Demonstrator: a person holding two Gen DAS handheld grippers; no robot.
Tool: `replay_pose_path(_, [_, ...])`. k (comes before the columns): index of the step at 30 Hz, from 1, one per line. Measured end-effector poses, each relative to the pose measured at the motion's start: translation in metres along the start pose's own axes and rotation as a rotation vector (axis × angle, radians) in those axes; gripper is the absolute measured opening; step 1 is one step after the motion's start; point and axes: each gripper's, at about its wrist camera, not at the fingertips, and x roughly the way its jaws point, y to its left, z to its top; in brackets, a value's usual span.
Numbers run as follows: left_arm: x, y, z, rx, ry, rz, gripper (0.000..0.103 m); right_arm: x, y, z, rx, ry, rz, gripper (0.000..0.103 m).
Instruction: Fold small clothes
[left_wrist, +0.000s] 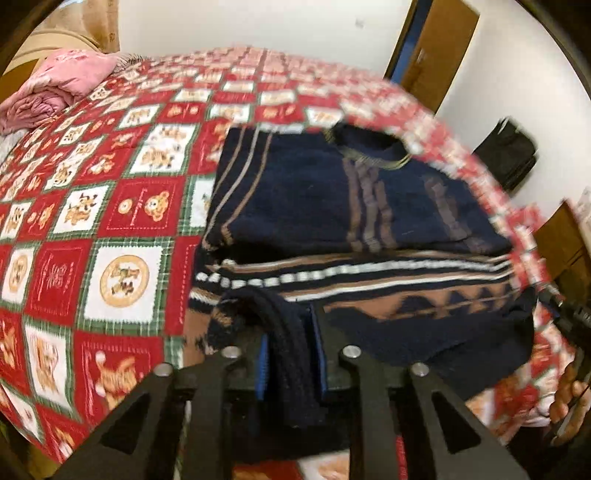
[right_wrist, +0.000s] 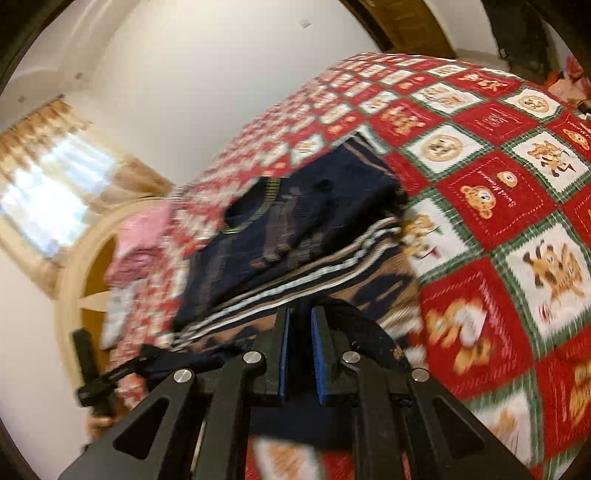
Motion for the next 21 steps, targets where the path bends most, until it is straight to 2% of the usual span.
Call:
replay_pose_path(2, [0.01,0.011,0.003,-0.035,0.066,-0.048,0.027,0.018,-0.009,0.002,0.002,0.022,-0.055,0.012])
replay_pose_path(3, [0.011,0.021,0.005,-0.068,0.091,-0.098,0.028,0.024,-0.016,0.002,0.018,0.039,-0.067,0.012])
replay_pose_path(6, [0.003,0.051,0.007,-0.153,0.111,-0.222,0.032,0.032,-0.033,0.003,0.077,0.071,-0.034,0.012])
replay_pose_path(7, [-0.002,0.056,0.007,-0.156,0.115,-0.236,0.033,0.032,-0.036,0.004,0.083,0.073,-0.024,0.012])
replay_pose_path(8, [-0.008,0.058,0.007,-0.143,0.109,-0.223,0.04,0.031,-0.038,0.005,0.087,0.073,-0.011,0.012])
replay_pose_path(9, [-0.016,0.059,0.007,-0.113,0.083,-0.169,0.056,0.027,-0.038,0.006,0.091,0.065,0.007,0.012])
replay_pose_path(11, [-0.042,0.061,0.008,-0.027,-0.04,0.01,0.071,0.018,-0.038,0.007,0.099,0.045,0.039,0.013])
replay_pose_path(13, [-0.06,0.063,0.006,0.029,-0.143,0.08,0.078,0.009,-0.036,0.005,0.103,0.024,0.071,0.013])
replay_pose_path(15, [-0.067,0.066,0.004,0.061,-0.192,0.094,0.08,-0.001,-0.032,0.004,0.114,-0.003,0.119,0.024])
replay_pose_path(17, [-0.065,0.064,-0.002,0.101,-0.203,0.063,0.08,-0.008,-0.028,0.001,0.117,-0.028,0.144,0.067])
replay_pose_path(19, [-0.056,0.055,-0.004,0.174,-0.192,0.043,0.08,-0.021,-0.02,-0.005,0.101,-0.081,0.165,0.077])
replay_pose_path(21, [-0.043,0.033,-0.004,0.295,-0.191,0.073,0.08,-0.03,-0.011,-0.009,0.054,-0.087,0.163,0.077])
